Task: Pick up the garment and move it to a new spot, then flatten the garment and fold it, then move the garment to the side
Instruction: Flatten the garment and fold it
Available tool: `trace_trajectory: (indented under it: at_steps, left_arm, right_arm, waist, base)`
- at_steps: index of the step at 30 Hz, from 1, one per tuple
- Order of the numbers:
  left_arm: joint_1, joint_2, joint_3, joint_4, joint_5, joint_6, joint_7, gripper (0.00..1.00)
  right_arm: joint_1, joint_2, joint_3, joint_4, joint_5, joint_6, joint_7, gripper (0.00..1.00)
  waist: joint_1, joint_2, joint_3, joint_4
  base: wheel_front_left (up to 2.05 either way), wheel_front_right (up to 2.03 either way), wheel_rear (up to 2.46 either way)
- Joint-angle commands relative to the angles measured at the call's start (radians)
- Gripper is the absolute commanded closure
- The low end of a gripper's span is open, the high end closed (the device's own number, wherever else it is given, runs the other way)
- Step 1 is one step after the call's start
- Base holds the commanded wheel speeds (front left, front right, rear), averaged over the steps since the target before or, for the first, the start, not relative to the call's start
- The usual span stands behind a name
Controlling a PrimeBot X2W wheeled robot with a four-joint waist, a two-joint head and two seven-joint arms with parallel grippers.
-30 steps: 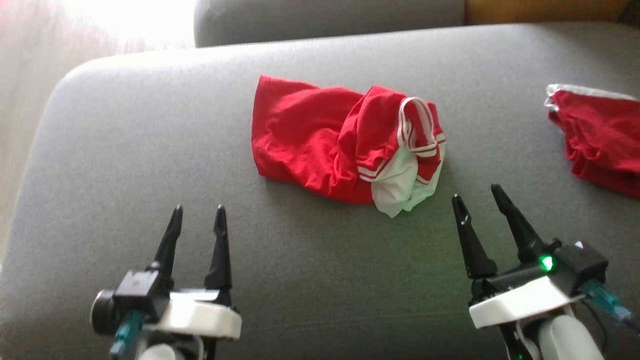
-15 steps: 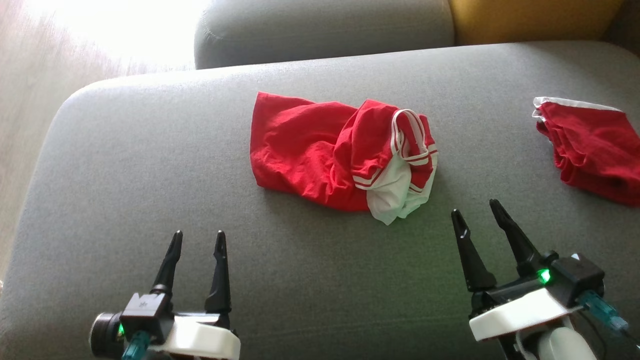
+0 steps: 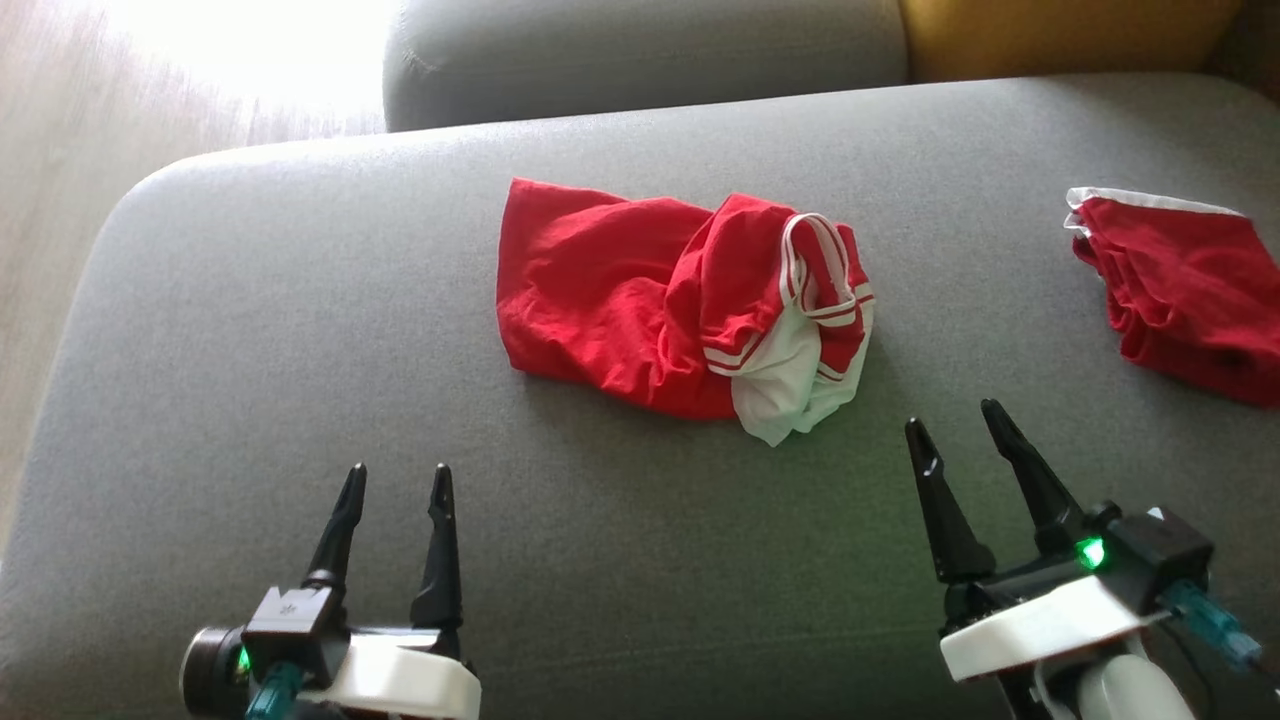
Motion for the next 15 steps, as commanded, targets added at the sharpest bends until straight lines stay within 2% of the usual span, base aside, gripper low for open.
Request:
trace_trajectory:
  at_steps: [1,7,15]
  left_arm:
    - [-0.041,-0.007,0.038,-0.026,-0.001,0.007,-0.005,0.0]
    - [-0.057,-0.007,0.03,-0.012,-0.022,0.001,-0.005,0.0]
    - [-0.191,-0.008,-0.041,0.036,-0.022,-0.041,-0.005,0.0]
  right_arm:
    - [-0.026,-0.006,0.017,-0.031,0.015,0.0,-0.006,0.0]
    - [-0.032,-0.006,0.014,-0.039,0.024,0.0,-0.006,0.0]
    - [-0.072,-0.006,0.023,-0.053,0.021,0.0,-0.006,0.0]
  waist:
    - [0.0,-0.0001,0.003,-0.002]
    - [0.0,-0.0001,0.024,-0.014]
    - [0.0,-0.0001,0.114,-0.045]
  base:
    - [0.0,0.0,0.0]
    - [0.0,0.0,0.0]
    - [0.0,0.0,0.0]
